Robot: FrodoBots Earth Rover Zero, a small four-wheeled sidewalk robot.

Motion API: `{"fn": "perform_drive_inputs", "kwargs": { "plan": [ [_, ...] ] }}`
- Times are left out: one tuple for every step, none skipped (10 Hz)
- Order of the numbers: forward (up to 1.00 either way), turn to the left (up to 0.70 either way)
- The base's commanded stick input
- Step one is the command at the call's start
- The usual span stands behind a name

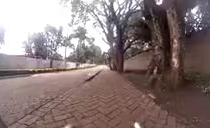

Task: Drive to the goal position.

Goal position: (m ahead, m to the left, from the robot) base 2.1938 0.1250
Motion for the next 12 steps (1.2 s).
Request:
{"fn": "perform_drive_inputs", "kwargs": {
  "plan": [
    [0.5,0.0],
    [0.5,0.0],
    [0.5,0.02],
    [0.5,0.04],
    [0.5,0.03],
    [0.5,0.01],
    [0.5,0.02],
    [0.5,0.01],
    [0.5,0.01],
    [0.5,0.03],
    [0.5,0.09],
    [0.5,0.1]
  ]
}}
